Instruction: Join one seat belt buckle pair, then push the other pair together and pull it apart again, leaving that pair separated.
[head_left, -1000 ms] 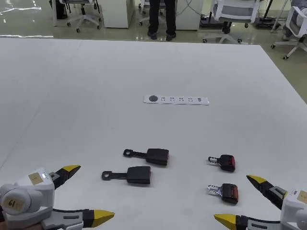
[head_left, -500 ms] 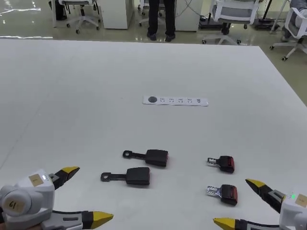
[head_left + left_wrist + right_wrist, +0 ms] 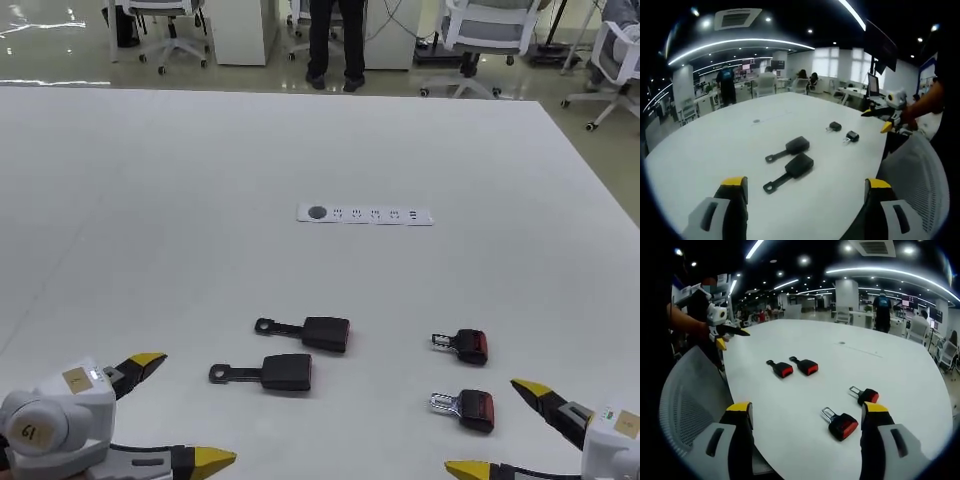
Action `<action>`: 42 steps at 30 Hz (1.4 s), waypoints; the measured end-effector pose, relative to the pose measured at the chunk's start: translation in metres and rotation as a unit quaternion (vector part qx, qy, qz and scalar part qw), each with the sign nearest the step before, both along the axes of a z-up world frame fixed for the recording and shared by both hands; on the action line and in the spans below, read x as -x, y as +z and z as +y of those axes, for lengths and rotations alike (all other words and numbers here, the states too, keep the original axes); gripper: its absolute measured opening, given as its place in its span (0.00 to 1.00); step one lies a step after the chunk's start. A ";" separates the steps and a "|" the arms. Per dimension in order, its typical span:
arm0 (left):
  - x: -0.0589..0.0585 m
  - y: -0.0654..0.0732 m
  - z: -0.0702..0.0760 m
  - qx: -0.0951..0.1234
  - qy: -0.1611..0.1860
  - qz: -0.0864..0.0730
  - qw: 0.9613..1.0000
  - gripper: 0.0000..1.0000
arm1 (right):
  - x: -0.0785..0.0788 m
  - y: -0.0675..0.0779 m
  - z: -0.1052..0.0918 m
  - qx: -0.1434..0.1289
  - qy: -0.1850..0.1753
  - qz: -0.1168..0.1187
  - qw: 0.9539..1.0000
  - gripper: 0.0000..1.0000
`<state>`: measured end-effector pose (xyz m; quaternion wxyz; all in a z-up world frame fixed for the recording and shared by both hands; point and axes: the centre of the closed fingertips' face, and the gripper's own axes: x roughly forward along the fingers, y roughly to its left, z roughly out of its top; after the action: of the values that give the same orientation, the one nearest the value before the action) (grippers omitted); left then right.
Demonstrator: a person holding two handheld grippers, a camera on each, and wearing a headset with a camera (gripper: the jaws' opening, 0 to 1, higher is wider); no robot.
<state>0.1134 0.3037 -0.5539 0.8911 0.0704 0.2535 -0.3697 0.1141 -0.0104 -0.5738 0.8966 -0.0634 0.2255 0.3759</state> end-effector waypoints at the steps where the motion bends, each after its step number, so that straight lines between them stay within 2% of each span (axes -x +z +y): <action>1: 0.000 0.000 0.000 0.000 0.000 0.000 1.000 0.99 | 0.000 -0.001 -0.001 0.000 0.000 0.001 1.000 0.90; 19: 0.002 0.000 -0.001 -0.001 0.004 0.004 1.000 0.98 | 0.005 -0.001 0.000 0.004 -0.005 0.007 1.000 0.89; 42: 0.000 -0.008 0.004 -0.006 0.001 0.008 1.000 0.97 | 0.004 -0.006 -0.005 0.007 -0.005 0.011 1.000 0.87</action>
<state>0.1138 0.3081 -0.5621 0.8889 0.0727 0.2634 -0.3676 0.1097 -0.0150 -0.5799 0.8955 -0.0638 0.2384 0.3702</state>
